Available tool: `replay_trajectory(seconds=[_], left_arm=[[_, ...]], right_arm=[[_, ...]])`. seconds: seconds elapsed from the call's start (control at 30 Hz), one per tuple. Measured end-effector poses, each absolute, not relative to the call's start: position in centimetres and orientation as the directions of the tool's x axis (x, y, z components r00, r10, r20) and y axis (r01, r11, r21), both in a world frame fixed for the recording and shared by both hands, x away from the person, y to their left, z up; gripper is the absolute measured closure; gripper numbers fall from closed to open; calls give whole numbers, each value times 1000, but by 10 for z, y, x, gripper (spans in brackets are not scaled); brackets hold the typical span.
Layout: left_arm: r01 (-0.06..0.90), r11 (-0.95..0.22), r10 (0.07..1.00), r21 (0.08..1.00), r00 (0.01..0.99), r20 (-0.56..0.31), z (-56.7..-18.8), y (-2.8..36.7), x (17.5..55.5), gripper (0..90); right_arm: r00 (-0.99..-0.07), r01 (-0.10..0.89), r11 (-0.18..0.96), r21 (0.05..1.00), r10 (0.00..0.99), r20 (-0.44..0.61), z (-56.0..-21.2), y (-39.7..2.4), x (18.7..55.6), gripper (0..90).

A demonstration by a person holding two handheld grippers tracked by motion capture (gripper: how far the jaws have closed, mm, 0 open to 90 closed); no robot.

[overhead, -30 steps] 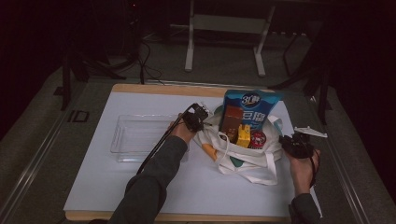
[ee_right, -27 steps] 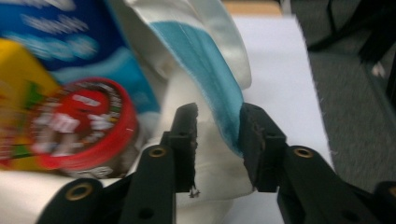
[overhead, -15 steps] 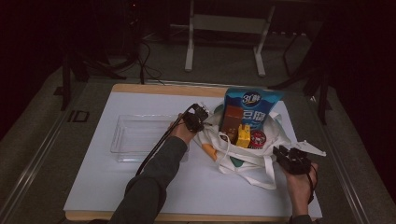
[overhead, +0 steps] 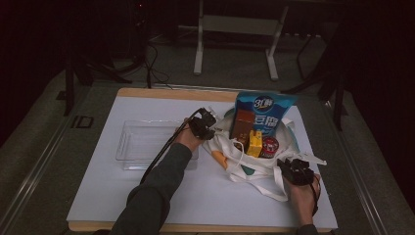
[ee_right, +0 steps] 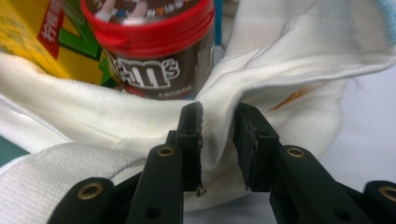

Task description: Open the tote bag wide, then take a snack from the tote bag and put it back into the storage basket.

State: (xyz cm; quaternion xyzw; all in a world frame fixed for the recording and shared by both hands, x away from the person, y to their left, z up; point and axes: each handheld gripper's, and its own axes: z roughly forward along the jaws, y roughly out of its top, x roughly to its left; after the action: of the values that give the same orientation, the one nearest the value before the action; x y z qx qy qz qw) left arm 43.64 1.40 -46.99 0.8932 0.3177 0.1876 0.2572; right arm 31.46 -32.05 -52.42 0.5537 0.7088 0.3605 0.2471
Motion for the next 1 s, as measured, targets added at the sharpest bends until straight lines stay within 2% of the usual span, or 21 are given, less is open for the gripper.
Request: replay_trajectory(seconds=[0.33,0.67,1.0], left_arm=[[413,-659,627,629,763,156,-452,27,428,613],[346,-634,594,692,791,148,-427,29,415,608],[283,-633,563,720,808,177,-405,18,413,614]], right_arm=[[-265,611,117,783,962,63,-529,-320,312,714],[-269,600,113,792,961,66,-532,-321,311,713],[-269,597,115,794,961,62,-532,-321,310,712]])
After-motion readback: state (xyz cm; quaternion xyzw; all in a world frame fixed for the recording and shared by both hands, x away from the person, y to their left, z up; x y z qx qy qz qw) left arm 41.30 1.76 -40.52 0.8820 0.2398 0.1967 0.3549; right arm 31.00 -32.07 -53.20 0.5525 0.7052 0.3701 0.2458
